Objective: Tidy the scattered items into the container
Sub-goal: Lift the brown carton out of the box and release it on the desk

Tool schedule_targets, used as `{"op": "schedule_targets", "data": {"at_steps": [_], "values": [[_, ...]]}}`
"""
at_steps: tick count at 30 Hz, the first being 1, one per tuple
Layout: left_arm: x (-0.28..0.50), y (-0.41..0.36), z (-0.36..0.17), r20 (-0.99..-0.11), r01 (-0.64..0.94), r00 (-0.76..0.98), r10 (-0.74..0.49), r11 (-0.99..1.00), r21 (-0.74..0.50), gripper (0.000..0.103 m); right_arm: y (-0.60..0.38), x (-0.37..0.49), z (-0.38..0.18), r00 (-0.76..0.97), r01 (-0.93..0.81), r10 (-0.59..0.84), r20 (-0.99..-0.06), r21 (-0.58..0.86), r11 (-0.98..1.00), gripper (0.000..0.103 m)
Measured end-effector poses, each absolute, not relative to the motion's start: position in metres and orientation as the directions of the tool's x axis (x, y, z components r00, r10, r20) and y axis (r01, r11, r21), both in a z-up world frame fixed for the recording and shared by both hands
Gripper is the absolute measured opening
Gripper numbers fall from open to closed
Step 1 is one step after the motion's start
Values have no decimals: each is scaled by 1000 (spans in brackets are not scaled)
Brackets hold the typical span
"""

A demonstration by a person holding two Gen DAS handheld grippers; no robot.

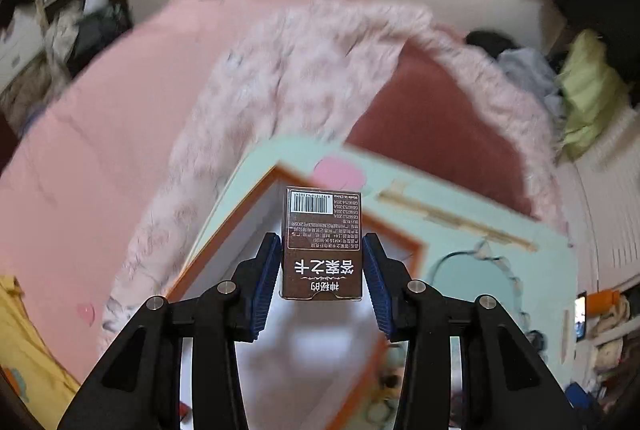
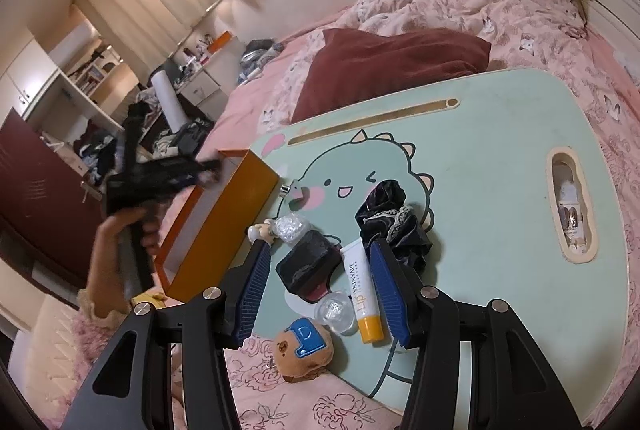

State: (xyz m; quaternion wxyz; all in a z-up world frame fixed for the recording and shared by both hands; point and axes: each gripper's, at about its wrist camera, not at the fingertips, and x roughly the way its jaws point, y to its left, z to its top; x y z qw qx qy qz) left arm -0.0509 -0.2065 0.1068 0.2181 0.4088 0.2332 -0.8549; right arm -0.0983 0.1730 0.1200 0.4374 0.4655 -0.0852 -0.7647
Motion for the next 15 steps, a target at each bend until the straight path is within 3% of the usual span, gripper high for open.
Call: {"op": "schedule_targets", "data": {"at_steps": [4,12,15], "values": [[-44,-151,95,-817,332,-568,102,-879,-341,43,173,-98,121,-189,590,-744,-641,532,-607,51],[-26,-125,40,-833,285,-467,296,-841,-459,44,173,-97,122,-188,594,-741,-644,527,-608,51],[-11,-121,47,-800,282,-472,370,-796,-535,59,173,-97,122,-188,596,-741,-645,524,-608,51]]}}
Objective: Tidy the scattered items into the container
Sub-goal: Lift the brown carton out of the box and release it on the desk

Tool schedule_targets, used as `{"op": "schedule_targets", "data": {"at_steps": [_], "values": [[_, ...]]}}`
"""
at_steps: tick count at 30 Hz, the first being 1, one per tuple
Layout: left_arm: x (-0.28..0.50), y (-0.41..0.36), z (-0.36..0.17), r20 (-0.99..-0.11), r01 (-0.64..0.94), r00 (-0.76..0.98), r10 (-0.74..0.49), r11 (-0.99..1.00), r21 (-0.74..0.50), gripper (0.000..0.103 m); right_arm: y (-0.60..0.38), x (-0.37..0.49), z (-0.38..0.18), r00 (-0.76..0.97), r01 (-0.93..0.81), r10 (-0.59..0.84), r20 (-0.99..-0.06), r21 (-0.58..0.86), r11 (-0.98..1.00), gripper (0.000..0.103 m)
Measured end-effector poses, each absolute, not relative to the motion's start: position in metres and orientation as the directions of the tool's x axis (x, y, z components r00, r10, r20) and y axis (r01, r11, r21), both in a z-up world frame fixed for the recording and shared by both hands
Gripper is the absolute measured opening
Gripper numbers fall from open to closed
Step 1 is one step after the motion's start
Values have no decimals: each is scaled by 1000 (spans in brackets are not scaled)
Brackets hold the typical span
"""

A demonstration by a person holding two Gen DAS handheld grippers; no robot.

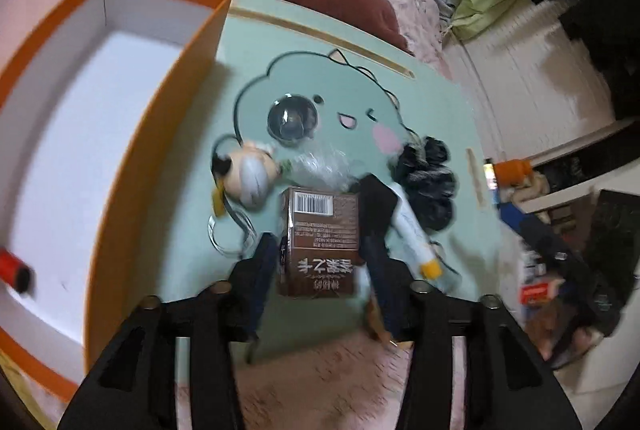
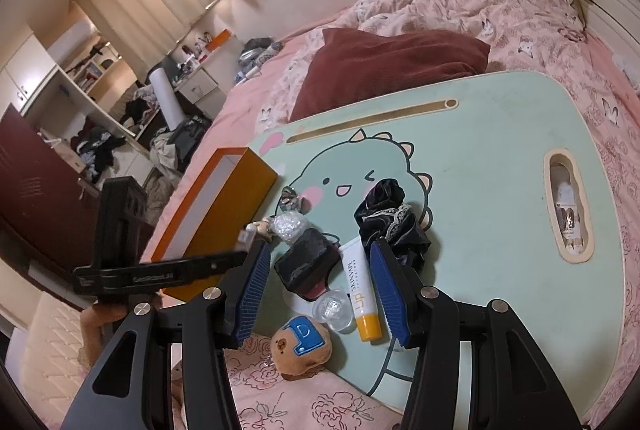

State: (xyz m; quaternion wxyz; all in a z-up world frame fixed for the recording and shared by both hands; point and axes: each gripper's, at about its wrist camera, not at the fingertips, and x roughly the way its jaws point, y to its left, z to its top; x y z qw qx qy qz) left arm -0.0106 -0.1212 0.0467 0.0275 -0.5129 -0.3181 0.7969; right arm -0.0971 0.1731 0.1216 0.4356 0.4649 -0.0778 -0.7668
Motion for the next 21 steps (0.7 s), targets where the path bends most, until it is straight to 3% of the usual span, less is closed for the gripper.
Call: {"op": "schedule_targets", "data": {"at_steps": [3,7,10,15,21], "values": [[17,-125,82,-759,216,-554,340,-822,-526,60,172,-96,120,-185,598,-736,-651,520,-610,51],[57,-142,119,-792,290,-608,57,-913,-288,78,171,-94,119,-183,602,-733,-655,515,-610,51],[76,-164,120,-829,389,-548,-113,-912,-133,78,169,-94,119,-182,602,-736,-652,519,-607,52],[75,-183,79,-905,386,-422,52,-893,-231,78,160,-93,113,-168,606,-724,-669,509,-611,53],[56,-173,55,-900,341,-395,182,-881,-328,79,157,-91,111,-162,611,-720,-675,504,-610,53]]}}
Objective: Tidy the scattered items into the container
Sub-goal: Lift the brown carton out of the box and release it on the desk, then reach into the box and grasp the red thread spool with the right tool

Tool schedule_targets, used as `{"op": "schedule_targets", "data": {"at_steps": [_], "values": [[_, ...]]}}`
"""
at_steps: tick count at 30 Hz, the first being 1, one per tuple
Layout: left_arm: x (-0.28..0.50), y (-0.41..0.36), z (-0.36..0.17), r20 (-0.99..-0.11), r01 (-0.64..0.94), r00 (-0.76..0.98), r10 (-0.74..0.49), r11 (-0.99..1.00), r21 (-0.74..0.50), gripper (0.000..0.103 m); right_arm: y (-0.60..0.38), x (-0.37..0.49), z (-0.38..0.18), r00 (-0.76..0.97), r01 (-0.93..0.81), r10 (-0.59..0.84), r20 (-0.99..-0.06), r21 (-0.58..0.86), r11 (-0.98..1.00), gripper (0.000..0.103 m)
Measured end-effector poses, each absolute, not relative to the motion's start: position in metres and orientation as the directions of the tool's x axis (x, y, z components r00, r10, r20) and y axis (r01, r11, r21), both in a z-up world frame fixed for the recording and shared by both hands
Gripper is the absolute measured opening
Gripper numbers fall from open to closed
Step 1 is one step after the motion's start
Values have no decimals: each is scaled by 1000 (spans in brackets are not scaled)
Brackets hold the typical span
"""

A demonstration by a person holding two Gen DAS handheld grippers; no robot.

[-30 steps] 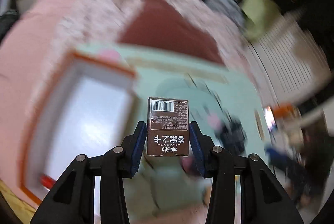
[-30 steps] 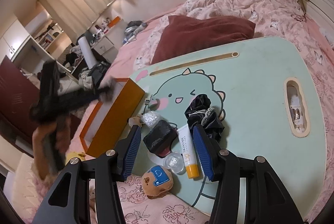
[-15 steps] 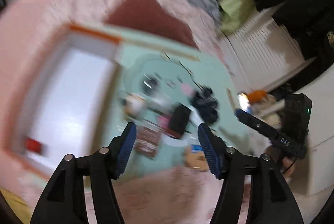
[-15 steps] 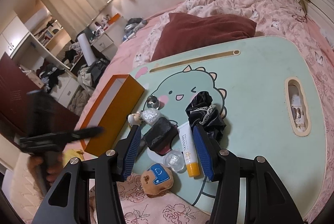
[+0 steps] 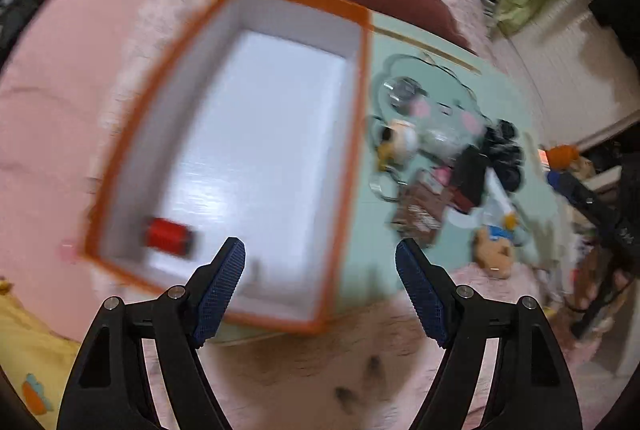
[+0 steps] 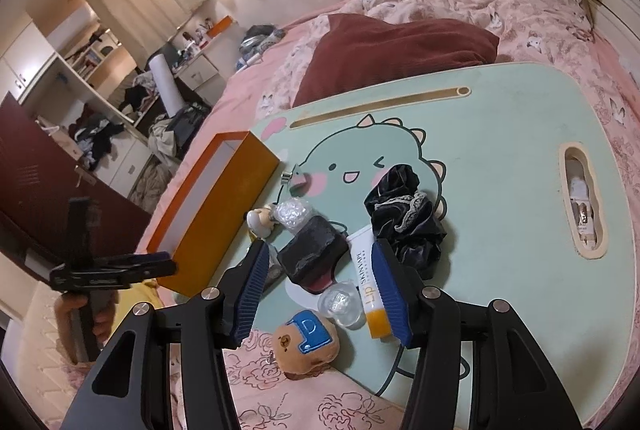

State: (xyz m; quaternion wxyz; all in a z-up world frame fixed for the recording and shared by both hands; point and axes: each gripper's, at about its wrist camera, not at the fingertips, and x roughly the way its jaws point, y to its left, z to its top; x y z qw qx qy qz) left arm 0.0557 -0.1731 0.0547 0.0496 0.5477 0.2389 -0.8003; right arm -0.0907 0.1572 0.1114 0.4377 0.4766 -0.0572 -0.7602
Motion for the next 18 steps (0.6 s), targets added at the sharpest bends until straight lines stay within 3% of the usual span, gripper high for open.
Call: {"op": "schedule_targets", "data": {"at_steps": [4,9,14,18], "values": [[53,-163,61,-901,340,-418,117,-900,-274,79,160,-91,113,-167,610,-724,-669,507,-609,53],[43,-150,54,-880,286,-414,234,-884,-369,79,160,-93,112,-165,605,-723,-671,510,-612,54],[33,-134,52,-899,275,-405,166,-915,-293,79,158,-91,112,-161,610,-721,-675,506,-610,54],[25,-128,49,-898,272,-402,179,-913,-304,79,158,-91,112,-160,609,-721,-674,508,-610,54]]}}
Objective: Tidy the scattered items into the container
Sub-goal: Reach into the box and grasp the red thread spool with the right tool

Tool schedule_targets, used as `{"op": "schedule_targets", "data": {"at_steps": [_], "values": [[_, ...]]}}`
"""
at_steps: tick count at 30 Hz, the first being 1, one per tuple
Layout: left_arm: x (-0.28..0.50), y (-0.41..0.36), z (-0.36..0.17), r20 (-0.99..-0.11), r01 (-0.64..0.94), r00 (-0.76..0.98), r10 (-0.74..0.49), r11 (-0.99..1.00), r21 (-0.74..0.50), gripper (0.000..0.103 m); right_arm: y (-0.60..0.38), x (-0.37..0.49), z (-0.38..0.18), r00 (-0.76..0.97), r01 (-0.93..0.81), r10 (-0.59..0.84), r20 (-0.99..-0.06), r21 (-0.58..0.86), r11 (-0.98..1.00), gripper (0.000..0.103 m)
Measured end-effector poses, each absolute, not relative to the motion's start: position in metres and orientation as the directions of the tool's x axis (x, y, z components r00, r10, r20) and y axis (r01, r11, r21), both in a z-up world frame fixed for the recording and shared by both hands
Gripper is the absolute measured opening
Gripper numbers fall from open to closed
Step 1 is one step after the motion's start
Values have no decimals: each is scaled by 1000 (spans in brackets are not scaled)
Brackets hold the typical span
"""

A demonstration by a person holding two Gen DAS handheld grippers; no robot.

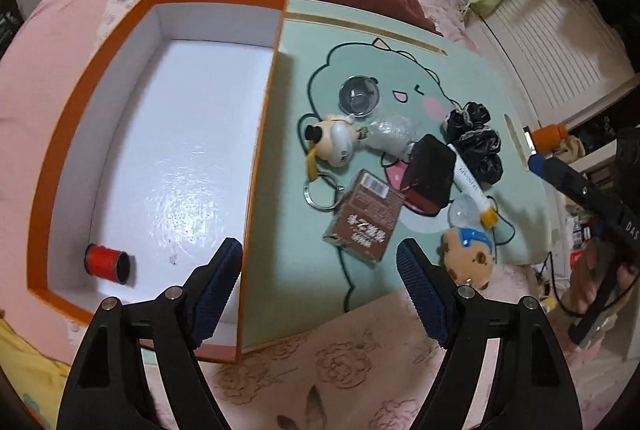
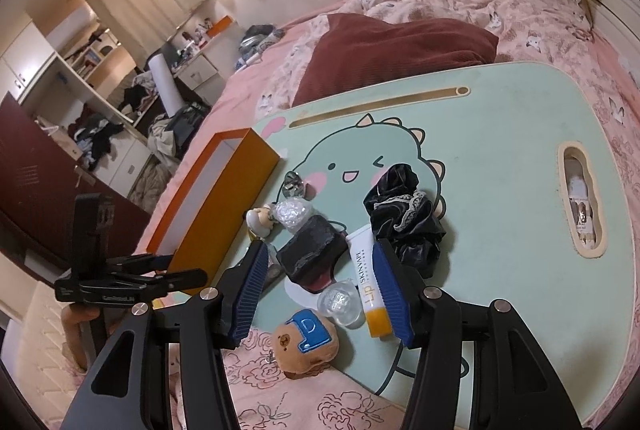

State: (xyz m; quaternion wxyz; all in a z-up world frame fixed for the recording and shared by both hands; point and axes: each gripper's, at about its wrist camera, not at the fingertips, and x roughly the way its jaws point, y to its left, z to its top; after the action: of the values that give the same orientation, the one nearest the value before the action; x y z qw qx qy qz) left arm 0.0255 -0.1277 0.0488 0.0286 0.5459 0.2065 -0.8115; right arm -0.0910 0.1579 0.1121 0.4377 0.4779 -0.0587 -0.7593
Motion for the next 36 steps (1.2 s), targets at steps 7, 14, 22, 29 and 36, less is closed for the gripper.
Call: {"op": "schedule_targets", "data": {"at_steps": [7,14,22,29,36], "values": [[22,-122,52,-896,258,-410,171,-920,-294,79,158,-90,112,-160,608,-717,-679,504,-613,54],[40,-122,76,-887,274,-461,1,-951,-144,79,154,-87,112,-156,616,-717,-680,500,-609,54],[128,-169,120,-701,354,-713,10,-858,-372,79,82,-47,140,-8,763,-738,-675,473,-440,54],[201,-201,136,-604,484,-777,-179,-783,-390,80,-64,10,137,281,851,-566,-775,474,-226,44],[213,-219,128,-586,484,-792,-167,-758,-438,80,-176,18,82,278,881,-329,-903,375,-287,32]]}}
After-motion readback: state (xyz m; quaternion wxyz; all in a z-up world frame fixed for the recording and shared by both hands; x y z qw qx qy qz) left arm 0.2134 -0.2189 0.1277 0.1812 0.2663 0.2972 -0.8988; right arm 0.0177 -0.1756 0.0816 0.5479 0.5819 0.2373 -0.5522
